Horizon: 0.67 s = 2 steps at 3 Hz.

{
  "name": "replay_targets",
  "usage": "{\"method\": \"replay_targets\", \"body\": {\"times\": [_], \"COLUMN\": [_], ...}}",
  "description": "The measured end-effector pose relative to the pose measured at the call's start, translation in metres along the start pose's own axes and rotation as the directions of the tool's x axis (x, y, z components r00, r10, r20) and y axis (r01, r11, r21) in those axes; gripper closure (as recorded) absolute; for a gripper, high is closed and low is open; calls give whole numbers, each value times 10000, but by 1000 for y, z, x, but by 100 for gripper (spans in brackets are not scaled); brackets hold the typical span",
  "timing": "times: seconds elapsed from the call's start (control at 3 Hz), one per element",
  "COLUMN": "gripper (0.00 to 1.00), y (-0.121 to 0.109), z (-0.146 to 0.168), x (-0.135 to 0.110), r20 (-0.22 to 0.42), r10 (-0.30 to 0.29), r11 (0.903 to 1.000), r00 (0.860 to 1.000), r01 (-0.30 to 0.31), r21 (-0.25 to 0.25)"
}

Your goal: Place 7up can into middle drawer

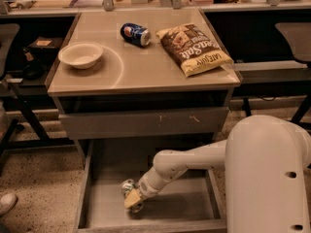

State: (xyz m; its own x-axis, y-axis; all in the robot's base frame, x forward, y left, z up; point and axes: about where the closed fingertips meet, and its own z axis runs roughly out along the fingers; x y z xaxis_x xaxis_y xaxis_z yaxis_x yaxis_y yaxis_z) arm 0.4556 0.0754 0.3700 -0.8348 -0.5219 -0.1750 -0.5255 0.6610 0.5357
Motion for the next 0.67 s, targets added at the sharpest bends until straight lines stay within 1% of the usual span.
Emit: {"method": "replay_targets", "body": {"times": [0.33, 0.67], "gripper": [81, 58], "y": [0, 0], "z": [0, 0], "x": [0, 0], "r20": [0, 0], "r10": [0, 0], "r11": [10000, 10000], "r00": [10000, 10000], "r01": [0, 0], "r21": [0, 0]}}
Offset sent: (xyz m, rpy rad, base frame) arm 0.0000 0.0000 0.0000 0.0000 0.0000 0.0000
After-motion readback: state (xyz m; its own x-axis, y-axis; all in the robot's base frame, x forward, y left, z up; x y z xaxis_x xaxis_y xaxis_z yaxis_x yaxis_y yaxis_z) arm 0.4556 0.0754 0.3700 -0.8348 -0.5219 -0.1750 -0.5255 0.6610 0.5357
